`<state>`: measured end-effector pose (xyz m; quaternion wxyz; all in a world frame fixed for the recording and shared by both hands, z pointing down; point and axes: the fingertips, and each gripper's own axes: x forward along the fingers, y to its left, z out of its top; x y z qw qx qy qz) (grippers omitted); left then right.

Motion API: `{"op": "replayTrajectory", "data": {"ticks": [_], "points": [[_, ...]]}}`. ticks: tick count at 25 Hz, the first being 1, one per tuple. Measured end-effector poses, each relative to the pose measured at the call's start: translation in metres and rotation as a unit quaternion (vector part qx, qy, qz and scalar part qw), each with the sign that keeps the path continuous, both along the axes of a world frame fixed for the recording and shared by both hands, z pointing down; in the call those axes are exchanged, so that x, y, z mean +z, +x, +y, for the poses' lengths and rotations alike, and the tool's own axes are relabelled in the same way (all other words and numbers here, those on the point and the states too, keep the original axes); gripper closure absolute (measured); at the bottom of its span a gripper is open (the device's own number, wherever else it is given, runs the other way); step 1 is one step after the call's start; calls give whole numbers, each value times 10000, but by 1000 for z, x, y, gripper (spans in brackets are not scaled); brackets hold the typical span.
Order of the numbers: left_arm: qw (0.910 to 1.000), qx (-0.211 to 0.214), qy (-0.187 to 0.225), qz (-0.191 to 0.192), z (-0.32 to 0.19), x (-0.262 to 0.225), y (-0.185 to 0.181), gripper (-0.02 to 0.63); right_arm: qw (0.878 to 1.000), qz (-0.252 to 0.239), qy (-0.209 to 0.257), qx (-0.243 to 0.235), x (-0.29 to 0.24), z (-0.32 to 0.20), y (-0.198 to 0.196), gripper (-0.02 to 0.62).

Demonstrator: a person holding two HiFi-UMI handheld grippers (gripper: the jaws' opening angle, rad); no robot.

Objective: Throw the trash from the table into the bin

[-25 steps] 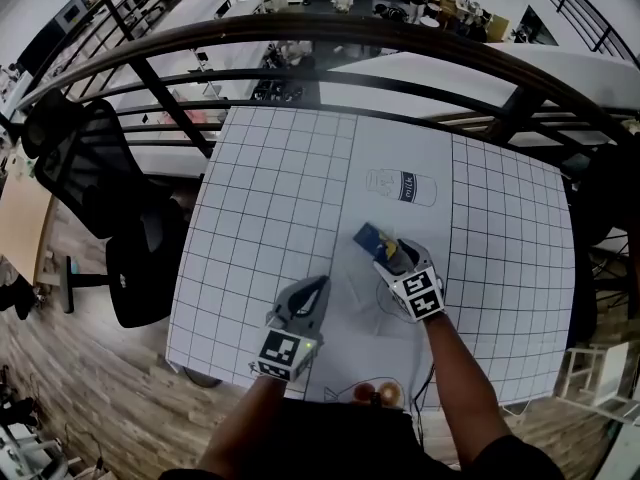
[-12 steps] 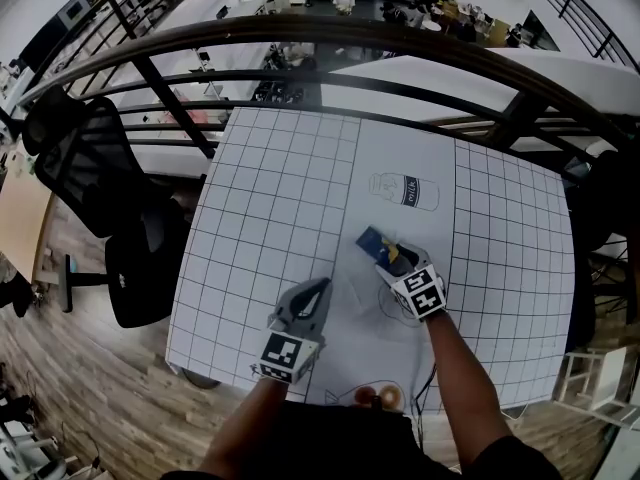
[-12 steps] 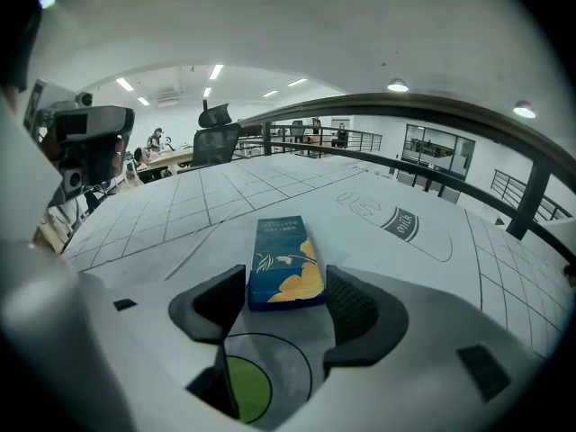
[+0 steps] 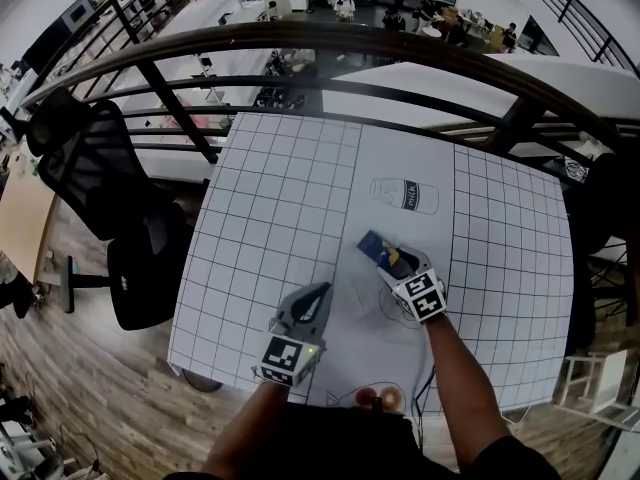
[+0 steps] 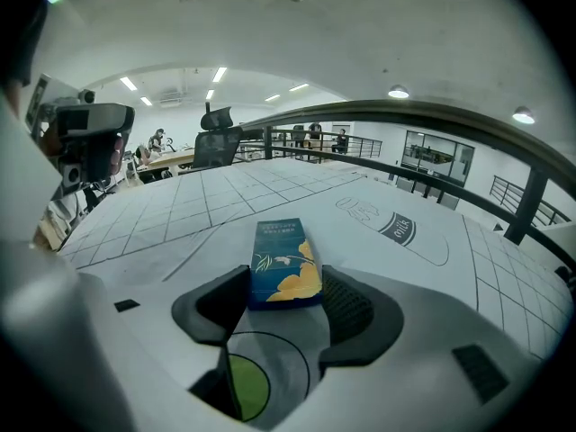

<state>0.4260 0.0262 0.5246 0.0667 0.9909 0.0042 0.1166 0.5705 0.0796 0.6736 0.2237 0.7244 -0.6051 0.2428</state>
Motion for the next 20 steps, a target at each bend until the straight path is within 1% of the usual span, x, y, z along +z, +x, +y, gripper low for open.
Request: {"op": "replayTrajectory", "data": {"ticks": [4,9,14,20], "points": [[10000,-18,32,50,2,-8,-3,586,9996,54,250,131,-12,7,-5,325],[9999,-85,-3,70,3,-12,-4,586,9926,52,1062,586,-45,13,-19,325],[10000,-13,31,94,20,-19,-11,586,9840,206,1670,590,-83,27,-55,325],[9997,41,124,217,38,-32,-23,586,9699,449,2295,686,-136,40,-84,325]]}}
